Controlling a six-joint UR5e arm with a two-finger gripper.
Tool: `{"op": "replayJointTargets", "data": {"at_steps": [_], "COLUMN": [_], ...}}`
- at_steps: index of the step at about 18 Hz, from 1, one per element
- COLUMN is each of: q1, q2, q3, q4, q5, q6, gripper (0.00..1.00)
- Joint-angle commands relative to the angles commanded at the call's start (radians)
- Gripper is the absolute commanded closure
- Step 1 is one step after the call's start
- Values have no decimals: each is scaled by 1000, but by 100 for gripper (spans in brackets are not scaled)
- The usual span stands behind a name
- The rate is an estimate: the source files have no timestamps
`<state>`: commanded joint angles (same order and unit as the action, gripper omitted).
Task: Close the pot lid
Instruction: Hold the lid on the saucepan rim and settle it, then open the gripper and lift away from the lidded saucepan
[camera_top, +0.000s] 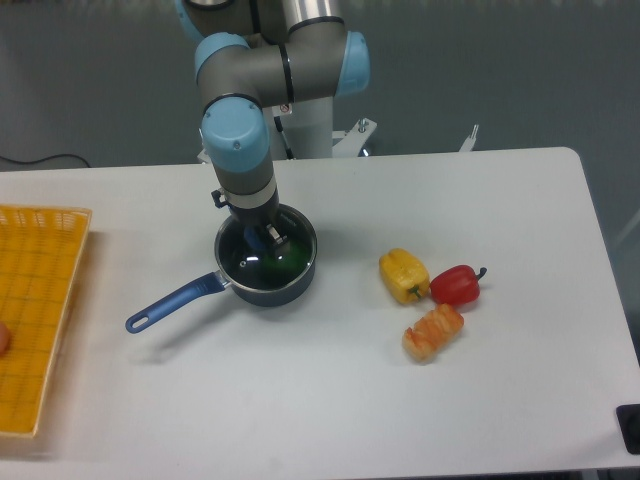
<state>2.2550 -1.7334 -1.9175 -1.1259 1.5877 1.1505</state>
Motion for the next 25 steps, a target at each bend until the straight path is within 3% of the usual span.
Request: {"op": "replayJointTargets", "data": {"at_steps": [4,16,21,23,25], "q1": [2,8,50,92,142], "q2": [2,35,57,63,66], "q3": [2,25,54,80,112], "q4": [0,-9,-20,-53,-135], "q5": [0,6,6,5,9], "q6": [3,-3,6,12,88], "gripper": [1,0,0,0,0]}}
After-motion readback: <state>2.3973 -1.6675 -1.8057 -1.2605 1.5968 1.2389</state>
